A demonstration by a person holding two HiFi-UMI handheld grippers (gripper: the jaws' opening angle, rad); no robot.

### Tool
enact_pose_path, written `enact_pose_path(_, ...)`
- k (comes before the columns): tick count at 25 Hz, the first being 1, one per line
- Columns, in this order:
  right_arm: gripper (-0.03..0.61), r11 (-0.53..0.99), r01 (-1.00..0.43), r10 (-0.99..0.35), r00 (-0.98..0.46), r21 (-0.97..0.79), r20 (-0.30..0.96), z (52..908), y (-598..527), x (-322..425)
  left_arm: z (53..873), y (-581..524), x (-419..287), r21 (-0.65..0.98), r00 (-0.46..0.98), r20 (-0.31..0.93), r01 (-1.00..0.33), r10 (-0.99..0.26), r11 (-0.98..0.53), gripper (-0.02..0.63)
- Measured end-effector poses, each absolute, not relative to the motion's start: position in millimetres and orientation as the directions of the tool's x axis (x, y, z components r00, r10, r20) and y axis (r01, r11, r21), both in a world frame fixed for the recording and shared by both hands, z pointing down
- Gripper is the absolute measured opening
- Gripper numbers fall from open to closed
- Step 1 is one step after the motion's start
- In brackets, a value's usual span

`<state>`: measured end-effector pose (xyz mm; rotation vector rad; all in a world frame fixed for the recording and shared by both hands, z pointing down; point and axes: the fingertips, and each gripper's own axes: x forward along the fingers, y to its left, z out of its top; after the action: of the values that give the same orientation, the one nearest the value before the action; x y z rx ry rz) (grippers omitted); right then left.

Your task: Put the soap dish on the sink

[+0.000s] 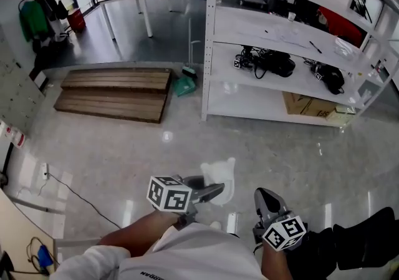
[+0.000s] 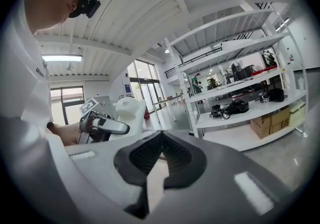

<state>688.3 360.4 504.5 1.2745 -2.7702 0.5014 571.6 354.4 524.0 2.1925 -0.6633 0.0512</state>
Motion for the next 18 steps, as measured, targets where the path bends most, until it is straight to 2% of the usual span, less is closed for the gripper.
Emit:
enact_pose_path(12, 0.002, 0.712, -0.621, -0.597, -0.781, -0.328, 0.182, 528.4, 346.2, 689.4, 526.1, 354.9, 571.3, 0.711, 0.763, 0.258, -0.566, -0.593, -0.418, 0.163)
enact_pose_path(18, 0.002, 0.764, -0.542, -0.511, -0.839, -0.350, 0.185, 533.1, 344.9, 667.4, 535.1, 370.2, 551.9, 0.717, 0.700, 0.294, -0.612, -0.651, -0.335, 0.162)
